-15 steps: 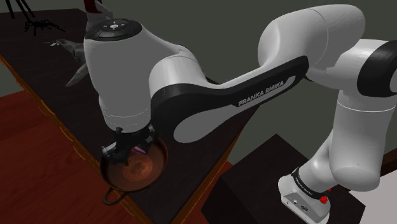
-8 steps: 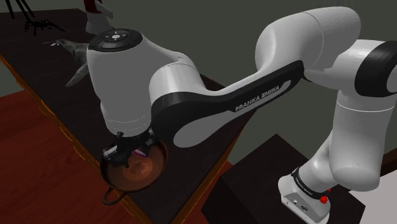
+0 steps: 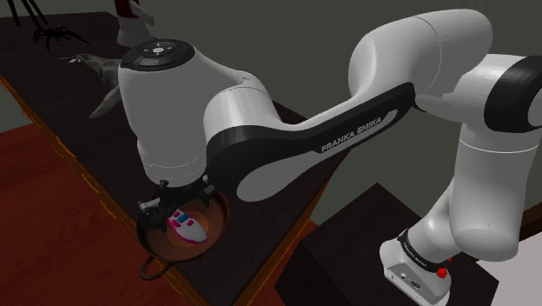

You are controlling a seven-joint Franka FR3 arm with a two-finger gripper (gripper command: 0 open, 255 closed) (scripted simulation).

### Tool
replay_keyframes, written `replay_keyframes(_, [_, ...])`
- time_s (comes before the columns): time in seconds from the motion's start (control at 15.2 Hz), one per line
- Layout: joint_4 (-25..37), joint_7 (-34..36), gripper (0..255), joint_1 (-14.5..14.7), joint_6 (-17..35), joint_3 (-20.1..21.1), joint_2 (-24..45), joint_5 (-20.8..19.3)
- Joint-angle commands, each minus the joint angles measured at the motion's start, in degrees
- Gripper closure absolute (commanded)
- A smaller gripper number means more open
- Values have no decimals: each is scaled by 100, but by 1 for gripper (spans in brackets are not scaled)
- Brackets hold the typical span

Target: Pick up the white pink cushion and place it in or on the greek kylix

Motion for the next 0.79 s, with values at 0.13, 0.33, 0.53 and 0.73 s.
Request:
replay_keyframes(0.13, [384, -101, 0, 17, -483, 86, -151, 141])
replay_keyframes(0.33, [500, -124, 0, 30, -616, 104, -179, 170])
replay_keyframes(0.53, [502, -124, 0, 31, -617, 104, -178, 169])
replay_keyframes(0.73, [500, -124, 0, 30, -616, 104, -179, 169])
